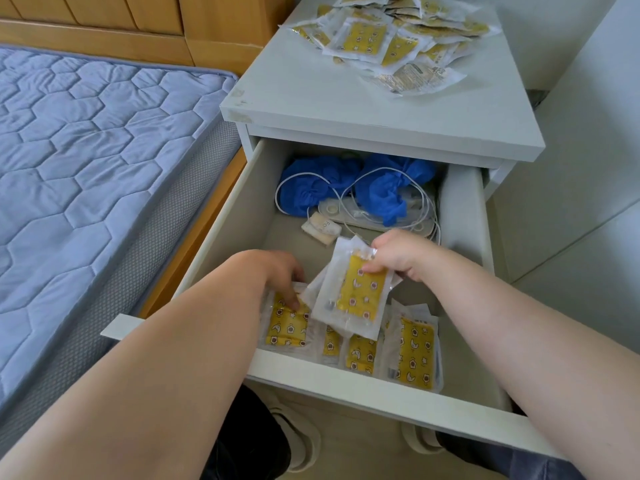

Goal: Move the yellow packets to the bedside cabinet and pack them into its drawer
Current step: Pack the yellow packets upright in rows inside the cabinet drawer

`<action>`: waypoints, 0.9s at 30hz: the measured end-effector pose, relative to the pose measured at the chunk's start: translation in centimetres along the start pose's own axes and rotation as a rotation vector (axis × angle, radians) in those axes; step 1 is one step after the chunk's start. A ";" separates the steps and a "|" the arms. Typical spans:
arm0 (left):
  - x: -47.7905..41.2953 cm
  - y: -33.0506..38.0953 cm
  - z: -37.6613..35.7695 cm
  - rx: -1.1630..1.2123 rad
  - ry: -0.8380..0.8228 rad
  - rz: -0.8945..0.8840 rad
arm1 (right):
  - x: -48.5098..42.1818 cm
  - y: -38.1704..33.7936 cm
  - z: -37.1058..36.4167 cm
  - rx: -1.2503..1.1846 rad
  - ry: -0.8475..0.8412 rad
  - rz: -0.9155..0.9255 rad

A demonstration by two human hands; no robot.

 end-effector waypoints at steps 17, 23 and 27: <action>0.4 1.2 -0.1 -0.276 -0.140 0.019 | 0.9 0.3 -7.1 0.778 -0.192 0.235; 0.2 2.3 -0.4 -0.143 -0.183 -0.095 | 0.4 -0.1 -7.6 0.757 -0.138 0.284; 0.2 2.6 -0.5 -0.175 -0.217 -0.100 | 0.7 -0.3 -8.1 0.764 -0.173 0.317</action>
Point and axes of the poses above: each hand's wrist, its own x-axis away from the middle knuckle, its own z-axis out of the back of the hand, y = z × x, the point moved 5 cm from there along -x, towards the middle knuckle, and after that the axes turned 6 degrees about -z, right-handed, at the moved point
